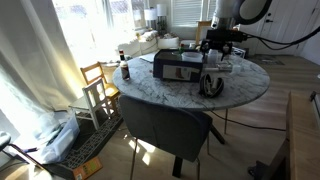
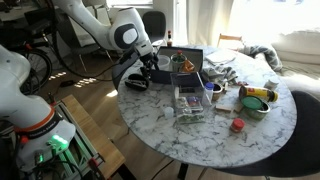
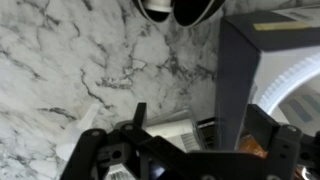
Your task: Pick up the clear measuring cup on the left of the table and move it to the right near the crisper drawer
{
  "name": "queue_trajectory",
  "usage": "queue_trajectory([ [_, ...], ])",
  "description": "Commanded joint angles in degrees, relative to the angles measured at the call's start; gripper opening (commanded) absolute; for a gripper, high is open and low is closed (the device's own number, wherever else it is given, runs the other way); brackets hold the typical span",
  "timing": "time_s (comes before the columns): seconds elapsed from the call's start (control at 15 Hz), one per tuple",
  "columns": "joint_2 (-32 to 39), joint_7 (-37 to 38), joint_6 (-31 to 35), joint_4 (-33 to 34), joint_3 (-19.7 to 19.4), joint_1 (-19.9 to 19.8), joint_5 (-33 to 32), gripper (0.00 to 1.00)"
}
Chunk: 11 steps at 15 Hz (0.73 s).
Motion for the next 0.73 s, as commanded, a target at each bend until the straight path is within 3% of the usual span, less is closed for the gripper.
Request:
queue_trajectory([
  [0.0, 0.76, -15.48, 0.06, 3.73, 8.68, -8.60, 7.64, 1.00],
  [0.33, 4.91, -35.97, -5.13, 14.42, 24.37, -21.24, 20.17, 1.00],
  [0.4, 0.41, -31.71, -1.52, 9.17, 6.87, -4.36, 20.17, 1.00],
  [0.53, 1.17, -36.41, -3.55, 12.61, 10.63, -7.47, 23.30, 1.00],
  [0.67, 1.73, -37.76, -3.93, 13.64, 11.43, -8.36, 24.07, 1.00],
])
